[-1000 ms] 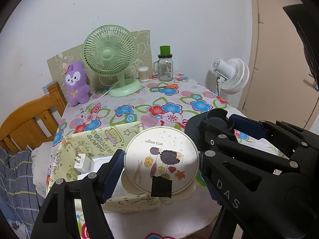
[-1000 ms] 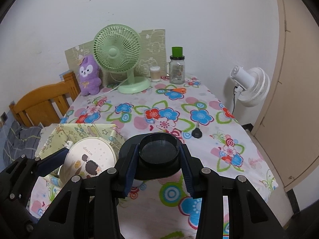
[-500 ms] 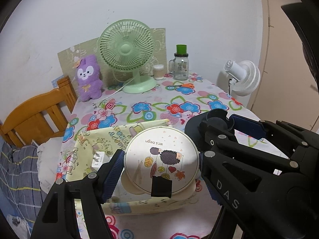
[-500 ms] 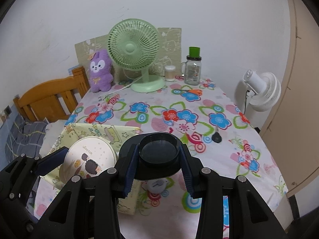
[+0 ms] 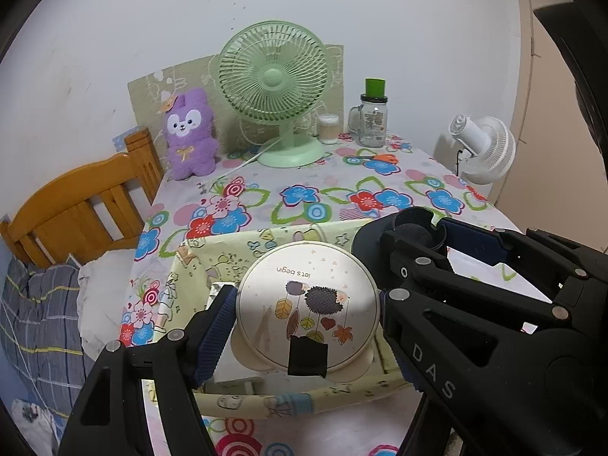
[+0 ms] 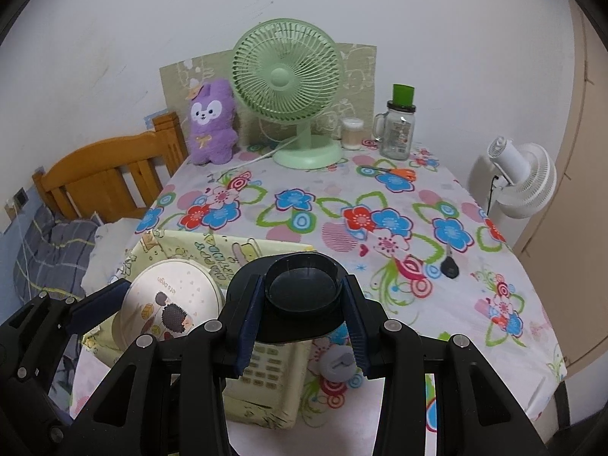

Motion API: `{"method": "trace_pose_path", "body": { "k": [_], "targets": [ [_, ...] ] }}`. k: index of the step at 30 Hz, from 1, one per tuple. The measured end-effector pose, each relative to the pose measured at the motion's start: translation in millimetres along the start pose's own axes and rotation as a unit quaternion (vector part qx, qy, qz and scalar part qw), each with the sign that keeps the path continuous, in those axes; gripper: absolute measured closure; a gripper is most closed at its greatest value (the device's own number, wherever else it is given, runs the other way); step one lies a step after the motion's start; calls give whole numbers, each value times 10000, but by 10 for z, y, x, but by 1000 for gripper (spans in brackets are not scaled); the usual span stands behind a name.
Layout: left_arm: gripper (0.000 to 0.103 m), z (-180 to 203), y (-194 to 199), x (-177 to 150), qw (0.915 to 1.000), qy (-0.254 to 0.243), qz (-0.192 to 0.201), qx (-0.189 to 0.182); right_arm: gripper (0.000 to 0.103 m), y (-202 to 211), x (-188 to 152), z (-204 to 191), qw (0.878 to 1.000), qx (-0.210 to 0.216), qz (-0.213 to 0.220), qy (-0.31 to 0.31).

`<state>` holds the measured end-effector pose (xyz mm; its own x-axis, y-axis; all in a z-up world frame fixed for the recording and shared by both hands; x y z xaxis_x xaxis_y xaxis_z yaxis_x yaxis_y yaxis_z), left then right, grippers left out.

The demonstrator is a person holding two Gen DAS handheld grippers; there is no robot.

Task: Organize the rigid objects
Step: 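Lower the round case with the left tool while the right lowers the black stand into the box, then open both tools to release the round case and black stand into the box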

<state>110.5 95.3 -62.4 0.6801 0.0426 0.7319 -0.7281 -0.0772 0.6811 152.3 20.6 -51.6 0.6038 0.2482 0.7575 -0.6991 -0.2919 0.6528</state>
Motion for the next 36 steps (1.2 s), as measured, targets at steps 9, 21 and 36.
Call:
{"method": "trace_pose_path", "body": {
  "k": [9,21,36],
  "targets": [
    [26,-238,-169,-53,9997,152,-165,105,59,-209,0,-214,9997,131,-163,112],
    [26,-434,-416,-169,9984,295,-444,180,58,-429,-67,-373,9986,183,-388,311],
    [16,-476,-613,-283,9965,286,-760,213,58,-653,-182,-393,9970,148,-660,368]
  ]
}}
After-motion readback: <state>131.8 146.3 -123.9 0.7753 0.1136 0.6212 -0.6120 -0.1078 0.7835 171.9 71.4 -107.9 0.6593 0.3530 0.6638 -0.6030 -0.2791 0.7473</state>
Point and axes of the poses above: each gripper's, at about its wrist camera, not at the fingertips, and y roughly against the way its jaws point, z to its right, x to its top, the point moved 9 cm from there along -y, roughly the way its jaws point, and after that the axes turned 1 degree about y, right-handed, at the moved point
